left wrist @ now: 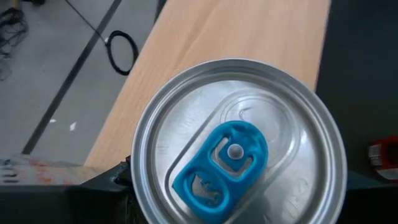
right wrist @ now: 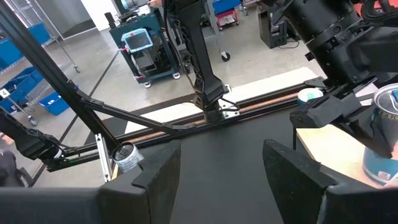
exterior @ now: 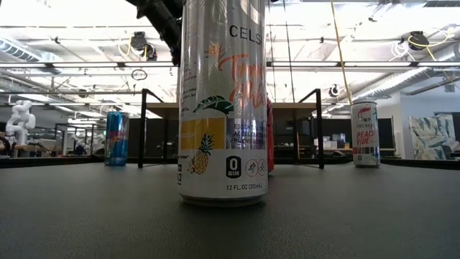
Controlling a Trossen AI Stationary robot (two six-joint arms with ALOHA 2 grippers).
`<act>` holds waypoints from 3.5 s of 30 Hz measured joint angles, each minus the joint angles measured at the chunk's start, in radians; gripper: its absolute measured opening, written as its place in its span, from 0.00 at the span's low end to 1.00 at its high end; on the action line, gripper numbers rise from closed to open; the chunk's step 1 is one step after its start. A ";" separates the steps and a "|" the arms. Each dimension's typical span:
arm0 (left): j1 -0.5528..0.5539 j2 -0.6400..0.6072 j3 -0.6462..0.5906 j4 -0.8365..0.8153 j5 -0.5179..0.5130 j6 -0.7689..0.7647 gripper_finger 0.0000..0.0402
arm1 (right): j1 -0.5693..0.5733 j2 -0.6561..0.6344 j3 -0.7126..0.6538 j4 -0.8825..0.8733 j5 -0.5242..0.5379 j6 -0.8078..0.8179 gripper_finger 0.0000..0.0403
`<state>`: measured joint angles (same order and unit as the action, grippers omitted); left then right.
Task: Place canned beverage on shelf
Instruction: Put the right blue soda can on the shelf
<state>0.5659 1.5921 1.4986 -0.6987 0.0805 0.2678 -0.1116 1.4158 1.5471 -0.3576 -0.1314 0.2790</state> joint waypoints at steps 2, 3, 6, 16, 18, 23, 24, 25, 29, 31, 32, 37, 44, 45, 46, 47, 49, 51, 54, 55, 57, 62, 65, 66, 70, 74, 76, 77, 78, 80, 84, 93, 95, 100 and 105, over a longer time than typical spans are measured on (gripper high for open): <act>-0.001 0.000 0.000 0.000 -0.035 0.005 0.64 | 0.000 0.000 0.000 0.000 0.000 0.000 0.52; 0.000 0.000 0.000 0.000 -0.039 0.014 0.64 | 0.000 0.000 0.000 0.000 0.000 0.000 0.52; -0.003 0.000 0.000 0.000 -0.037 0.047 0.64 | 0.000 0.000 0.000 0.000 0.000 0.000 0.52; -0.024 0.000 0.000 0.001 -0.028 0.026 0.65 | 0.001 0.000 0.000 -0.002 0.000 -0.001 0.52; -0.025 0.000 0.000 0.001 -0.028 0.025 0.65 | 0.001 0.000 0.000 -0.002 0.000 -0.004 0.52; -0.025 0.000 0.000 0.001 -0.027 0.025 0.65 | 0.001 0.000 0.000 -0.002 0.000 -0.003 0.52; -0.025 0.000 0.000 0.001 -0.028 0.025 0.65 | 0.001 0.000 0.000 -0.002 0.000 -0.003 0.52; -0.025 0.000 0.000 0.001 -0.028 0.024 0.65 | 0.001 0.000 0.000 -0.002 0.000 -0.003 0.52; -0.025 0.000 0.000 0.001 -0.028 -0.007 0.65 | 0.001 0.000 0.000 -0.002 0.000 -0.003 0.52; -0.025 0.000 0.000 0.001 -0.028 -0.027 0.64 | 0.001 0.000 0.000 -0.003 0.000 -0.003 0.52; -0.025 0.000 0.000 0.001 -0.028 -0.027 0.64 | 0.001 0.000 0.000 -0.003 0.000 -0.003 0.52; -0.025 0.000 0.000 0.002 -0.028 -0.059 0.64 | 0.001 0.000 0.000 -0.003 0.000 -0.003 0.52; -0.025 0.004 0.000 0.005 -0.028 -0.083 0.64 | 0.001 0.000 0.000 -0.003 0.000 -0.004 0.52; -0.025 0.004 0.000 0.006 -0.028 -0.087 0.64 | 0.001 0.000 0.000 -0.003 0.000 -0.004 0.52; -0.025 0.004 0.000 0.006 -0.028 -0.096 0.64 | 0.001 0.000 0.000 -0.003 0.000 -0.004 0.52; -0.025 0.004 0.000 0.006 -0.028 -0.105 0.64 | 0.001 0.000 0.000 -0.003 0.000 -0.003 0.52; -0.025 0.005 0.000 0.007 -0.036 -0.106 0.64 | 0.001 0.000 0.000 -0.002 0.000 -0.004 0.52; -0.024 0.005 0.000 0.012 -0.051 -0.106 0.64 | 0.001 0.000 0.000 -0.003 0.000 -0.004 0.52; -0.023 0.005 0.000 0.012 -0.060 -0.106 0.64 | 0.001 0.000 0.000 -0.003 0.000 -0.004 0.52; -0.023 0.005 0.000 0.011 -0.062 -0.105 0.64 | 0.001 0.000 0.000 -0.003 0.000 -0.004 0.52; -0.023 0.006 0.000 0.011 -0.076 -0.105 0.64 | 0.001 0.000 0.000 -0.002 0.000 -0.004 0.52; -0.023 0.006 0.000 0.010 -0.053 -0.112 0.64 | 0.001 0.000 0.000 -0.003 0.000 -0.004 0.52; -0.023 0.006 0.000 0.007 -0.038 -0.122 0.64 | 0.002 0.000 0.000 -0.003 0.000 -0.004 0.52; -0.023 0.006 0.000 0.006 -0.028 -0.123 0.64 | 0.001 0.000 0.000 -0.002 0.000 -0.004 0.52; -0.023 0.006 0.000 0.005 -0.008 -0.125 0.64 | 0.001 0.000 0.000 -0.002 0.000 -0.004 0.52; -0.023 0.006 0.000 0.005 -0.002 -0.125 0.64 | 0.001 0.000 0.000 -0.002 0.000 -0.004 0.52; -0.023 0.006 0.000 0.005 0.014 -0.125 0.64 | 0.001 0.000 0.000 -0.002 0.000 -0.004 0.52; -0.023 0.006 0.000 0.005 0.026 -0.125 0.64 | 0.001 0.000 0.000 -0.002 0.000 -0.004 0.52; -0.023 0.006 0.000 0.005 0.035 -0.125 0.64 | 0.001 0.000 0.000 -0.002 0.000 -0.004 0.52; -0.023 0.006 0.000 0.004 0.042 -0.125 0.64 | 0.001 0.000 0.000 -0.002 0.000 -0.004 0.52; -0.023 0.007 0.000 -0.003 0.043 -0.125 0.64 | 0.001 0.000 0.000 -0.002 0.000 -0.004 0.52; -0.023 0.008 0.000 -0.003 0.042 -0.125 0.65 | 0.001 0.000 0.000 -0.002 0.000 -0.004 0.52; -0.023 0.008 0.000 -0.002 0.042 -0.126 0.65 | 0.001 0.000 0.000 -0.002 0.000 -0.004 0.52; -0.019 0.007 0.000 0.006 0.035 -0.130 0.74 | 0.001 0.000 0.000 -0.002 0.000 -0.004 0.52; -0.009 0.007 0.000 0.004 0.016 -0.132 0.84 | 0.002 0.000 0.000 -0.002 0.000 -0.004 0.52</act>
<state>0.5568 1.5993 1.4986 -0.6949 0.0963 0.1360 -0.1101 1.4158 1.5467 -0.3596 -0.1314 0.2752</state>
